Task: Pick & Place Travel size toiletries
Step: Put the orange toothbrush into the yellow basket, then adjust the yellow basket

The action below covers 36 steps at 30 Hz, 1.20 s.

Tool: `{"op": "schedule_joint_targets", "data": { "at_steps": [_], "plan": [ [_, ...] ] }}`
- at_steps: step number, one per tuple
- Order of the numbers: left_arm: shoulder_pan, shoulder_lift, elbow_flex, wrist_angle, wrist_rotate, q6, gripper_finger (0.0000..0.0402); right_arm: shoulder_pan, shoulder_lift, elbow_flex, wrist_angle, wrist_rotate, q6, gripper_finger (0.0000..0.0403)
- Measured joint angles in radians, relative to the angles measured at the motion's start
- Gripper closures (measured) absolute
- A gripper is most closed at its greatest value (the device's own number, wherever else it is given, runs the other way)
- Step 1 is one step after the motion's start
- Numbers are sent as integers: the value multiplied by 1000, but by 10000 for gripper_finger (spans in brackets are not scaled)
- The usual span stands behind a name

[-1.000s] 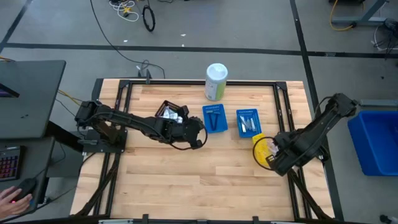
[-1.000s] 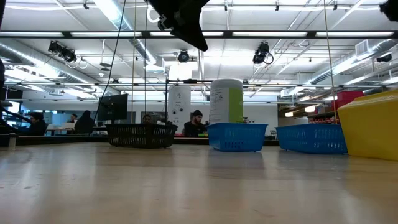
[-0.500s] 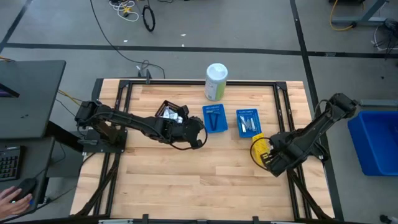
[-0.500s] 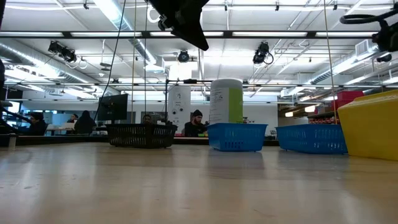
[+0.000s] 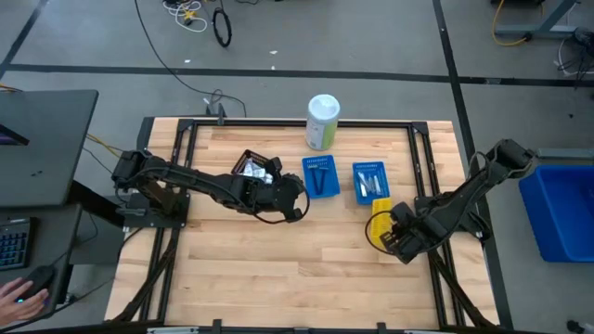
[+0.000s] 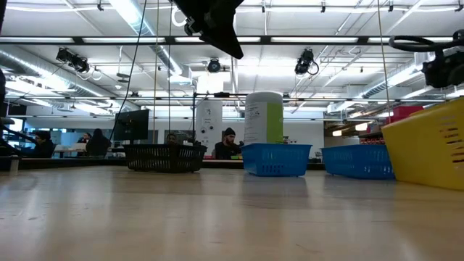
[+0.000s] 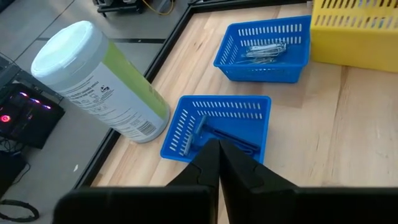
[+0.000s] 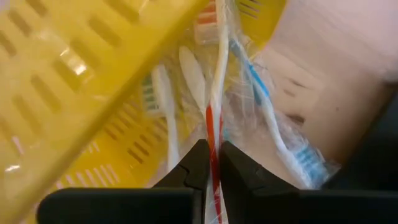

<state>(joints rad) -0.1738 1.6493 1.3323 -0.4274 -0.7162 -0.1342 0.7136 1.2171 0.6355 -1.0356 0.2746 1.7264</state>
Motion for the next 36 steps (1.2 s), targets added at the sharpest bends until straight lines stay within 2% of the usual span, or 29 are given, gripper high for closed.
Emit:
{"op": "schedule_joint_targets", "data": {
  "at_steps": [5,9,13,15,23,26,31,36],
  "plan": [
    [0,0,0,1,14,-10,389,0,-2,-6,6,39,-32,369],
    [7,18,0,30,136,25,379,-1,-3,4,23,17,-84,350],
    [22,58,2,146,275,102,370,-1,-3,4,62,13,-171,310],
    [29,82,0,184,310,163,364,-3,-3,4,62,12,-196,287],
    [58,86,0,278,344,201,306,-23,-10,34,60,-33,-217,211],
    [62,85,1,294,365,223,279,-33,-12,74,2,-77,-309,190],
    [62,87,1,283,373,212,248,-53,-13,152,-153,-38,-438,161],
    [61,87,1,282,373,205,237,-90,-12,115,-119,-112,-568,122]
  ]
}}
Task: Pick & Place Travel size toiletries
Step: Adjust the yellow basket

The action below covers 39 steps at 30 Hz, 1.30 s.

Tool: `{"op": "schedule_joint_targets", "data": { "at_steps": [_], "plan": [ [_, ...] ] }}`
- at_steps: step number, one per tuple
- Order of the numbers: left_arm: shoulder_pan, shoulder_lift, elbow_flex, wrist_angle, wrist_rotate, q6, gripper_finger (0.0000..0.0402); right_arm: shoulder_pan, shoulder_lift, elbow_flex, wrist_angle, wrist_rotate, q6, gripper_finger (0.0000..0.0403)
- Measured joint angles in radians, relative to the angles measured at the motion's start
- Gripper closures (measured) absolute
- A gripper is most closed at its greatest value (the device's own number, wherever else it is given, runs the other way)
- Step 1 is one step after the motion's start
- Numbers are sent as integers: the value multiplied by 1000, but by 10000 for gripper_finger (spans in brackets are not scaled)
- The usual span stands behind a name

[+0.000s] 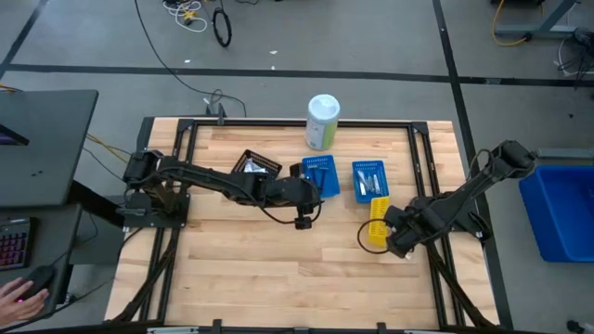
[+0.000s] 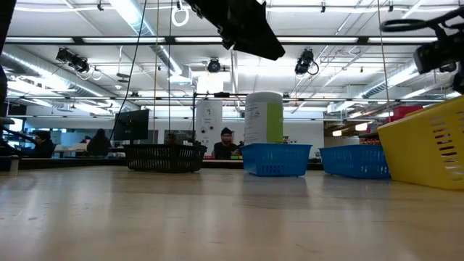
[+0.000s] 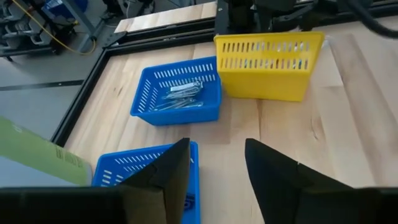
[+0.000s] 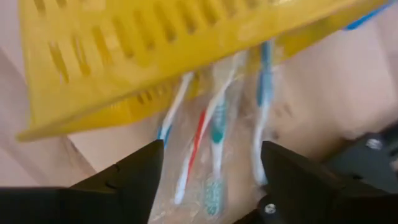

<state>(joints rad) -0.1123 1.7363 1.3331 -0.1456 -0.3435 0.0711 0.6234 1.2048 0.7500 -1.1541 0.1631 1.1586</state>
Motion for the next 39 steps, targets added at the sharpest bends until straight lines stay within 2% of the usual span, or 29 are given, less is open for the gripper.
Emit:
{"op": "schedule_joint_targets", "data": {
  "at_steps": [10,15,24,29,36,39],
  "plan": [
    [0,0,0,-30,-1,0,241,-56,0,-119,78,-96,-99,63],
    [0,0,0,-32,-1,0,246,-84,0,-198,247,-170,-173,47],
    [0,0,0,-33,-3,0,248,-99,0,-221,281,-117,-222,52],
    [1,0,0,-42,-3,0,248,-101,0,-221,321,-147,-258,96],
    [1,0,0,-39,1,0,248,-101,0,-221,345,-165,-223,221],
    [1,0,0,-22,32,-4,248,-101,0,-221,356,-164,-207,269]
  ]
}}
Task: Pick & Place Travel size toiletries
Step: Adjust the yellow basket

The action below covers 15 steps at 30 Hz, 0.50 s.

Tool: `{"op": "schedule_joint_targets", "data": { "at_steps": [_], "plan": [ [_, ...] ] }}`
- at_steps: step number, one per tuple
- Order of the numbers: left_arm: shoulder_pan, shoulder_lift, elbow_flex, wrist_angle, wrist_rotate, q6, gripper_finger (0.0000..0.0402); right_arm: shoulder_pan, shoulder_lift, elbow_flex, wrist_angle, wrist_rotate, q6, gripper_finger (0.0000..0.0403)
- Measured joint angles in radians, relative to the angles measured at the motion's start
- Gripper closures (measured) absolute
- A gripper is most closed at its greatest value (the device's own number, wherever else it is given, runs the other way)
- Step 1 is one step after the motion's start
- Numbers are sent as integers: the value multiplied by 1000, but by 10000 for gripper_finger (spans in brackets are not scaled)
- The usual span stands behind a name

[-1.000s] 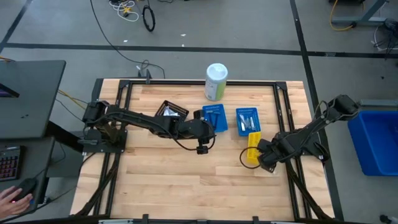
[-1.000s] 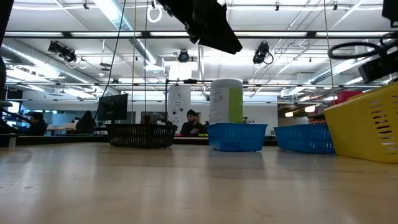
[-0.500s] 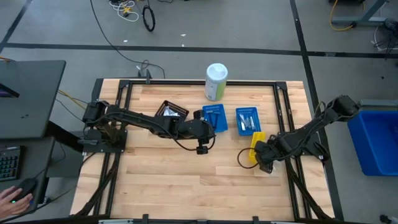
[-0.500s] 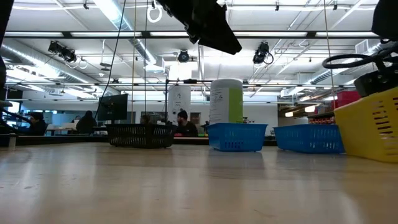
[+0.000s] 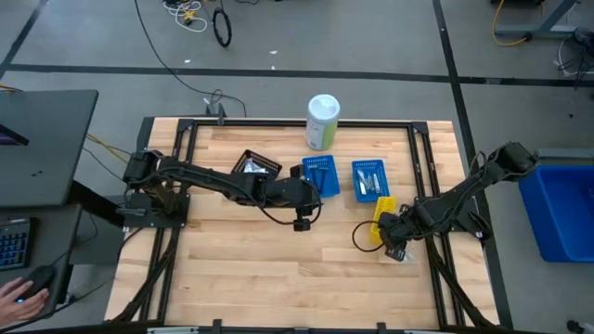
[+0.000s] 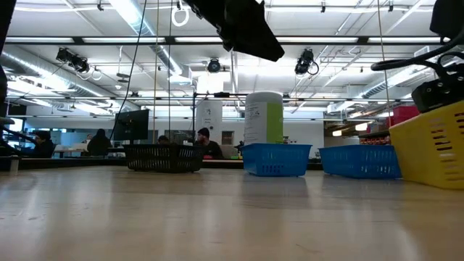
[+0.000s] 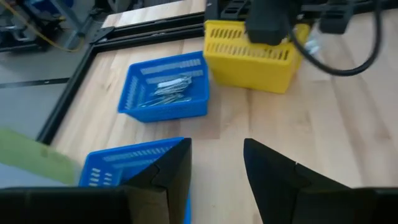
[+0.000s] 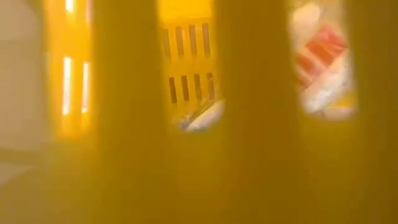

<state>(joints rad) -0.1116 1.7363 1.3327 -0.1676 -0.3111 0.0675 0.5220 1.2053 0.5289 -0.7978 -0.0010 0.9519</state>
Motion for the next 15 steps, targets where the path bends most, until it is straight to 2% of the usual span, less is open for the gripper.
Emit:
{"op": "schedule_joint_targets", "data": {
  "at_steps": [9,15],
  "plan": [
    [0,0,0,1,25,-14,248,0,0,3,22,26,27,371],
    [12,16,0,34,38,-88,248,0,1,39,22,31,32,376]
  ]
}}
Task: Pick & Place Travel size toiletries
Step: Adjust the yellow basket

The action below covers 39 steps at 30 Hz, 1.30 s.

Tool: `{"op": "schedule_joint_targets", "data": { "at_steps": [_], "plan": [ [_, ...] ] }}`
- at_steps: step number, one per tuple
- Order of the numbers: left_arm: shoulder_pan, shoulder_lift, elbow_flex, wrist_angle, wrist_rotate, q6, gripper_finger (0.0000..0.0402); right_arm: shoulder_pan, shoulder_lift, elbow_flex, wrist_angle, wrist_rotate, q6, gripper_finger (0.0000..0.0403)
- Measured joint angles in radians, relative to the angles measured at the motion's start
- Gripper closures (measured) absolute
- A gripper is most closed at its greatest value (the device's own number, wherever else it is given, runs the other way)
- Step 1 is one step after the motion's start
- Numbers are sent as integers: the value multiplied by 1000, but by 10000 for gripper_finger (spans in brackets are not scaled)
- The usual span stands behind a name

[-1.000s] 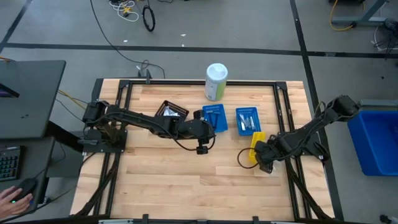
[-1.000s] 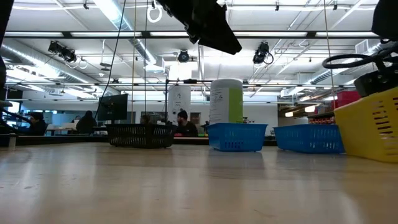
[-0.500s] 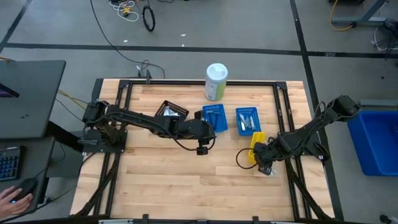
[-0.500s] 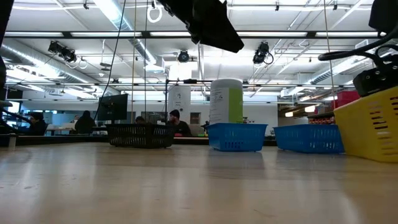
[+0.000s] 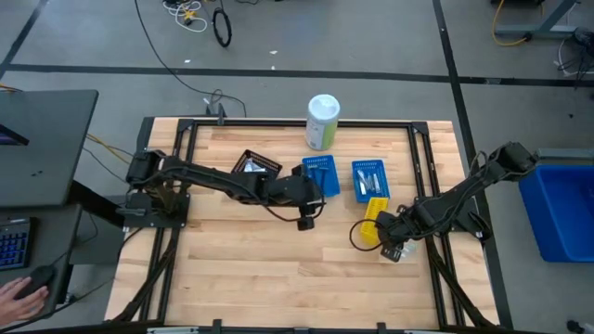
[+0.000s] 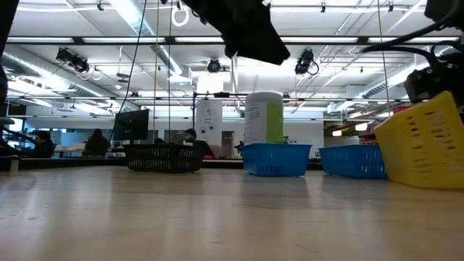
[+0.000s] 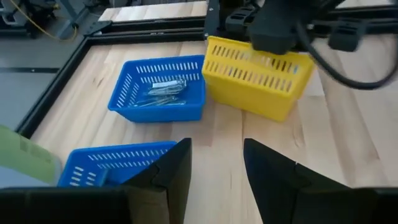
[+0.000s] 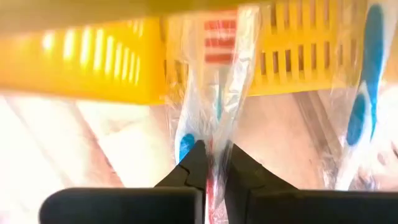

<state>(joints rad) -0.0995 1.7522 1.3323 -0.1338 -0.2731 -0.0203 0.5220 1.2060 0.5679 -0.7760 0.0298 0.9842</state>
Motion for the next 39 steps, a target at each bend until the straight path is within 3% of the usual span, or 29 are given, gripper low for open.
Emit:
{"op": "schedule_joint_targets", "data": {
  "at_steps": [7,12,18,24,30,39],
  "plan": [
    [2,121,1,301,127,61,249,0,3,7,1,20,18,371],
    [8,249,15,464,144,30,249,0,4,5,1,22,38,371],
    [9,357,53,628,240,1,249,-3,5,5,4,43,28,371],
    [12,466,161,596,312,-19,249,-8,4,5,14,47,29,371],
    [14,550,272,506,285,24,249,-19,11,5,39,47,52,371],
    [17,580,292,457,323,-49,249,-39,10,5,50,46,165,371]
  ]
}}
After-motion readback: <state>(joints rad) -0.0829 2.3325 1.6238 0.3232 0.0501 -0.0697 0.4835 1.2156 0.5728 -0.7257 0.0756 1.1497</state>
